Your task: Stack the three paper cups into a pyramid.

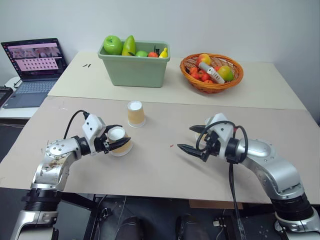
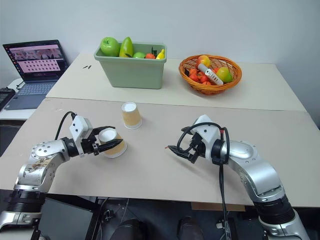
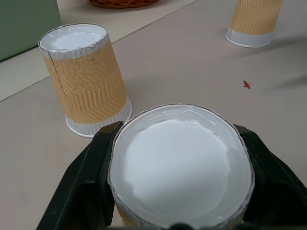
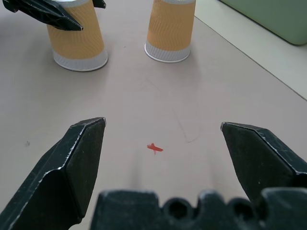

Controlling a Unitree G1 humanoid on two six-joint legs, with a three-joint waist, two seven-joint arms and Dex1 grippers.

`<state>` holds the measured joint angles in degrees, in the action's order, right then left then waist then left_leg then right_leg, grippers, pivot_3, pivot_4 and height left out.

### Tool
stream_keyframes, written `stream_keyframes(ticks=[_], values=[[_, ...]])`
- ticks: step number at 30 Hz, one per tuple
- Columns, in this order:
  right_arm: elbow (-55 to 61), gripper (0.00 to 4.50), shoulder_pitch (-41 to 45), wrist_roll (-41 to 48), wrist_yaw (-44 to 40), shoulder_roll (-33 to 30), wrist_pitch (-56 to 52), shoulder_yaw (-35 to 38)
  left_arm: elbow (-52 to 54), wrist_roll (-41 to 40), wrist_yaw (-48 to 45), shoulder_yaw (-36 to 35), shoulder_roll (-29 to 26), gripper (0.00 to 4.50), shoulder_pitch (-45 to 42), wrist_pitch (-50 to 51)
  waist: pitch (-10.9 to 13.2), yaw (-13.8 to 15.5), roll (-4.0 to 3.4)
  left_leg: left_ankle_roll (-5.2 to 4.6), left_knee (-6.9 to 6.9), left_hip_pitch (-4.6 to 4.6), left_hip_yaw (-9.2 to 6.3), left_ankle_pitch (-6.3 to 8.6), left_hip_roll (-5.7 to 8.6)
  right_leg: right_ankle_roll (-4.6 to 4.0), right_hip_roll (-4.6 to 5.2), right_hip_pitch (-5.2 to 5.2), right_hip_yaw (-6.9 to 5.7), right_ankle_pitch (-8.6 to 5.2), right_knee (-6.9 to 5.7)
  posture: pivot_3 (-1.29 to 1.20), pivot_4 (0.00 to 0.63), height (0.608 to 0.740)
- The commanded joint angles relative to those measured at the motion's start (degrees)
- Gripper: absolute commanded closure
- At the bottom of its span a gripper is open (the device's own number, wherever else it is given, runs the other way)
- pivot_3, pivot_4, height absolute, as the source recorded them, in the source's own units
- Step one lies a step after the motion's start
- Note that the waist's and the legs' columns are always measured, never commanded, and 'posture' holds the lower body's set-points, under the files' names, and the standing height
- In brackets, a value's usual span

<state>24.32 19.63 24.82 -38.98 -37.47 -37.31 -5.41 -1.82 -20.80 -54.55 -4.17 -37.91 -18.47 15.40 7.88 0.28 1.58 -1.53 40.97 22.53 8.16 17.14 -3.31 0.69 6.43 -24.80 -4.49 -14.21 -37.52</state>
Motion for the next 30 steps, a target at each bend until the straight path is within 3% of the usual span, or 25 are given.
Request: stream_keyframes(ticks=[1, 7, 13, 20, 22, 24, 30], values=[[1.58, 0.00, 1.83, -0.38, 0.63, -0.30, 0.34, 2.46, 3.85, -1.62, 0.30, 0.35, 1.29, 1.88, -2.59, 1.32, 0.00, 0.04, 0.00, 0.00, 0.00, 0.00, 0.00, 0.00, 0.00, 0.00, 0.00, 0.00, 0.00, 0.00, 0.00, 0.00, 0.150, 0.708], [1.49, 0.00, 4.94, 1.87, 1.53, -0.26, -0.64, 6.62, 7.06, -1.84, -0.14, 6.89, 7.71, 1.88, -9.22, 3.73, 0.01, 0.56, 0.02, -0.01, 0.10, 0.06, -0.06, 0.00, 0.10, 0.01, 0.03, 0.03, -0.02, 0.00, -0.02, 0.00, 0.150, 0.708], [2.46, 0.00, 5.02, 2.58, 2.27, -0.17, -1.57, 8.75, -2.35, 2.35, 0.67, 13.34, 16.47, 1.88, -14.91, 0.70, 0.00, 0.43, 0.02, -0.02, 0.09, 0.04, -0.11, -0.01, 0.25, 0.08, 0.06, 0.18, -0.08, -0.02, -0.01, 0.00, 0.150, 0.708], [4.54, 0.00, 3.81, 2.51, 3.50, -0.42, -2.80, 9.84, -11.11, 6.41, 1.08, 15.28, 20.07, 1.88, -16.51, -3.48, 0.01, 0.24, 0.02, -0.03, 0.07, -0.06, -0.16, -0.01, 0.24, 0.11, 0.08, 0.22, -0.05, -0.04, 0.03, 0.00, 0.150, 0.708], [4.92, 0.00, 3.42, 2.51, 3.73, -0.57, -2.99, 10.30, -11.23, 6.00, 1.25, 14.63, 20.67, 0.88, -16.68, -3.67, 0.01, 0.33, 0.02, -0.04, 0.07, -0.08, -0.18, 0.00, 0.26, 0.11, 0.10, 0.26, -0.05, -0.04, 0.04, 0.00, 0.150, 0.708], [5.10, 0.00, 3.31, 2.39, 3.81, -0.51, -3.19, 10.43, -11.02, 5.42, 1.18, 14.05, 20.97, 0.23, -16.81, -3.57, 0.01, 0.35, 0.03, -0.05, 0.08, -0.10, -0.20, 0.01, 0.26, 0.11, 0.10, 0.30, -0.06, -0.04, 0.05, 0.00, 0.150, 0.708], [3.47, 0.00, 3.87, 1.90, 3.17, 0.18, -2.52, 9.56, -4.76, 2.36, 2.39, 10.56, 20.21, 0.07, -17.86, -0.65, 0.01, 0.35, 0.03, -0.05, 0.06, -0.08, -0.22, 0.01, 0.26, 0.12, 0.10, 0.29, -0.07, -0.04, 0.08, 0.00, 0.150, 0.708]])
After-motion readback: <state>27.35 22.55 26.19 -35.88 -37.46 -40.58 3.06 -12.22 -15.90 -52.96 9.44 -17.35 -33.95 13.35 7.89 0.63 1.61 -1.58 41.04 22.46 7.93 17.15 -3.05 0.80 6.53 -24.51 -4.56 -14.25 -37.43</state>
